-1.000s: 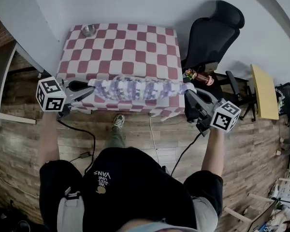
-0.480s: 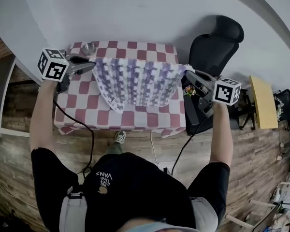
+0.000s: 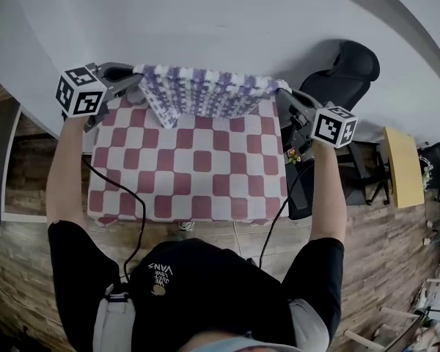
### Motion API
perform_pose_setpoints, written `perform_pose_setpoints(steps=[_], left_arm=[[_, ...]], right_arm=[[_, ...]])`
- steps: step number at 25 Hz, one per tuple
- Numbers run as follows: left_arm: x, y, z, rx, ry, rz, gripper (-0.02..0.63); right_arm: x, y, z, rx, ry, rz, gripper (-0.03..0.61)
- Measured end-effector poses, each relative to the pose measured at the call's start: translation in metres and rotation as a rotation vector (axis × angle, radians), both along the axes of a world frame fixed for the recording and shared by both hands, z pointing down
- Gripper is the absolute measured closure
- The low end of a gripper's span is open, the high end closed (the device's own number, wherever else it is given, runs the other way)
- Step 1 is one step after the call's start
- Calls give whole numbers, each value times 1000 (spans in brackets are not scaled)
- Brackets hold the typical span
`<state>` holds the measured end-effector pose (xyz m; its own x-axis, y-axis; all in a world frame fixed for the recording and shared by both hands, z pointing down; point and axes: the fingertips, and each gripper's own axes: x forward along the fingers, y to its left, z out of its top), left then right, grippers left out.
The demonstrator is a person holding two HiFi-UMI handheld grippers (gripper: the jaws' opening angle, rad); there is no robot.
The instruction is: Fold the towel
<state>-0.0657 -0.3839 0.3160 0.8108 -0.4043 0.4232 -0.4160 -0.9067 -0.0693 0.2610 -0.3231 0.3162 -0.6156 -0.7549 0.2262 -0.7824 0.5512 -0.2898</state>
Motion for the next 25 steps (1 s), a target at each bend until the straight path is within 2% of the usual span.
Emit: perform_pose_setpoints(steps=[4, 7, 10, 14, 21, 25], left_arm=[[-9, 38, 45, 11, -30, -14, 590], [-12, 85, 85, 4, 3, -19, 590], [-15, 137, 132, -51, 42, -47, 590], [-17, 208, 190, -135, 14, -82, 589], [-23, 317, 246, -199, 8, -134, 589], [-31, 358, 262, -232, 5, -153, 589]], right_arm=[[-7, 32, 53, 2, 17, -44, 537], [-8, 75, 102, -43, -11, -71, 537], [-9, 123, 149, -119, -23, -88, 537], [-9, 190, 201, -216, -14, -85, 537], [-12, 288, 254, -303, -40, -59, 537], [-18, 321, 264, -321, -53, -61, 537]])
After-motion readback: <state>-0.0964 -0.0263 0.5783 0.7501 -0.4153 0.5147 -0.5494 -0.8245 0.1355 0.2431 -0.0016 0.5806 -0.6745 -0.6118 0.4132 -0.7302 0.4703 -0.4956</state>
